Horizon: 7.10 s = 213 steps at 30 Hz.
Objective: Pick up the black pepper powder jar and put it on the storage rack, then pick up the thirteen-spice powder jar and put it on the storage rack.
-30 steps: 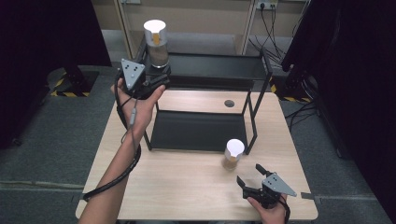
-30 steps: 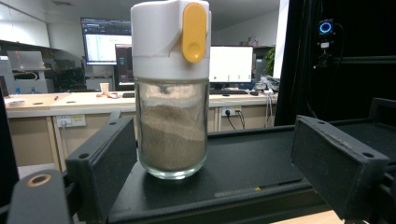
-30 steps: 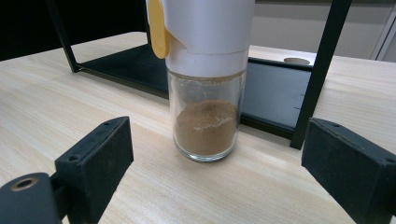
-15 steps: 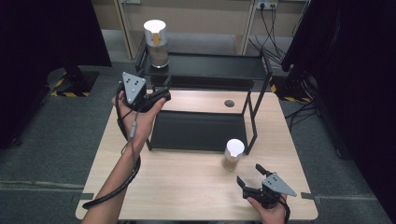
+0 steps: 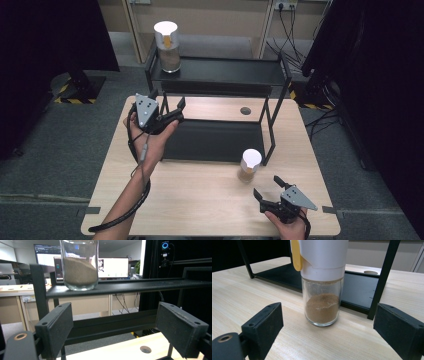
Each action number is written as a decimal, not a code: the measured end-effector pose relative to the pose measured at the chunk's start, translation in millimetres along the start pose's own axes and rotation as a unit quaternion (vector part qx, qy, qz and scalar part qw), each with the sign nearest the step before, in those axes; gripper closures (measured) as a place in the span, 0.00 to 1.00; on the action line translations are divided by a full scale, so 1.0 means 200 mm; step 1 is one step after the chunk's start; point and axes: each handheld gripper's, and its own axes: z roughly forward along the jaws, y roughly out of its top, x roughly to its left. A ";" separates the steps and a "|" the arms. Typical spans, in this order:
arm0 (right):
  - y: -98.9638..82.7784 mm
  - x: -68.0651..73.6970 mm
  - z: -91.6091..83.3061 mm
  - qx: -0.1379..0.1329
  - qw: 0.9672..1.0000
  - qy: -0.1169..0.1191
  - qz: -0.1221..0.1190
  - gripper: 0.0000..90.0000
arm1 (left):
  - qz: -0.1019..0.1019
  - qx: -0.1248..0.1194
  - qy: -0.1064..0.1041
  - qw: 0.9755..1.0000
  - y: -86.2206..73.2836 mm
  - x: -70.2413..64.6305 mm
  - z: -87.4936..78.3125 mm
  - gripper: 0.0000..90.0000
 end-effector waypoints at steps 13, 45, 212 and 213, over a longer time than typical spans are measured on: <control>0.00 0.00 0.00 0.000 1.000 0.000 -0.001 0.10 | -0.001 0.011 -0.011 1.000 -0.14 -0.01 -0.07 0.15; 0.00 0.00 0.00 0.001 1.000 0.000 -0.001 0.10 | -0.028 0.050 -0.038 0.998 -0.56 -0.04 -0.29 0.15; 0.73 0.06 0.37 -0.166 0.985 -0.029 -0.024 0.34 | -0.027 0.106 -0.024 0.994 -0.85 -0.06 -0.34 0.14; 0.74 0.06 0.38 -0.166 0.985 -0.029 -0.024 0.34 | -0.027 0.106 -0.024 0.994 -0.85 -0.06 -0.34 0.14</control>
